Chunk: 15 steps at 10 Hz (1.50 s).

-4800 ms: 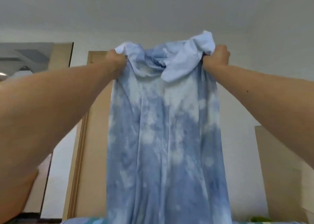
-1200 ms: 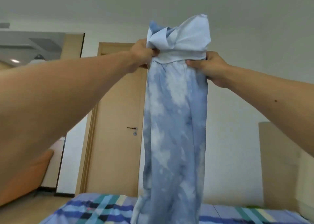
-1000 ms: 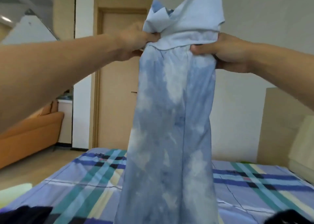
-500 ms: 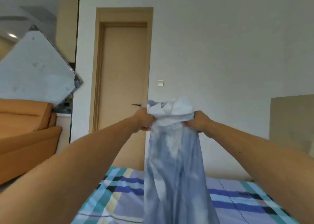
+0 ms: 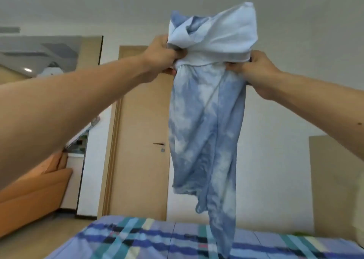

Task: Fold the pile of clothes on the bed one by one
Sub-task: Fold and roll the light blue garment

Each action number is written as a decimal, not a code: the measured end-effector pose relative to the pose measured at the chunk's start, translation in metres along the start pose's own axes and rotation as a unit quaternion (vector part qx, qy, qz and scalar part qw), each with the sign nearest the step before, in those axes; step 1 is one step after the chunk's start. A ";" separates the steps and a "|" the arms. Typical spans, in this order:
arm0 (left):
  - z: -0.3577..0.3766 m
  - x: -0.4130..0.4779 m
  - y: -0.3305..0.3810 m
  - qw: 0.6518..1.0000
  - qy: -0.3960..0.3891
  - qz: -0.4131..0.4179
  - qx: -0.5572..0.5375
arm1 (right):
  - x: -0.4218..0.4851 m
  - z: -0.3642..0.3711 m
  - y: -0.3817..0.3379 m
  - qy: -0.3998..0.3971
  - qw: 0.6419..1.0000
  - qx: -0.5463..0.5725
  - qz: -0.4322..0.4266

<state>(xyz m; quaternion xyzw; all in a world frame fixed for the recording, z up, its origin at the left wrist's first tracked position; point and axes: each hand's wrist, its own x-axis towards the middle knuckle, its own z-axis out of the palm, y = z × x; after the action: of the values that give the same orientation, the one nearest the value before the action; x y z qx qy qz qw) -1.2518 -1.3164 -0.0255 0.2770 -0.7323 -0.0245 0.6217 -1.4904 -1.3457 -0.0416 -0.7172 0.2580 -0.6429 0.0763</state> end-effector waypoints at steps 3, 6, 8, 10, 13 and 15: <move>0.006 -0.229 -0.047 0.957 -0.255 -0.137 0.000 | -0.264 -0.016 0.021 -0.301 0.935 0.081 0.169; 0.070 -0.422 -0.117 0.827 -0.396 -0.373 -0.145 | -0.446 -0.015 0.134 -0.426 0.761 0.190 0.451; 0.103 -0.482 -0.168 0.730 -0.471 -0.487 -0.089 | -0.510 0.021 0.249 -0.287 0.642 0.590 0.396; 0.154 -0.361 -0.271 0.833 -0.272 -0.479 -0.055 | -0.387 0.043 0.296 -0.247 0.829 0.108 0.490; 0.226 -0.474 -0.305 0.782 -0.545 -0.224 0.206 | -0.507 0.097 0.368 -0.277 0.860 -0.090 0.418; 0.208 -0.632 -0.314 0.719 -0.608 -0.120 0.314 | -0.644 0.095 0.357 -0.529 0.749 -0.341 0.204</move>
<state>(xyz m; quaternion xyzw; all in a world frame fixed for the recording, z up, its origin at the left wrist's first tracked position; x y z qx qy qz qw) -1.2795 -1.3704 -0.7585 0.4676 -0.8790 -0.0306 -0.0883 -1.5218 -1.3706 -0.7832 -0.8510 0.5191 0.0014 0.0803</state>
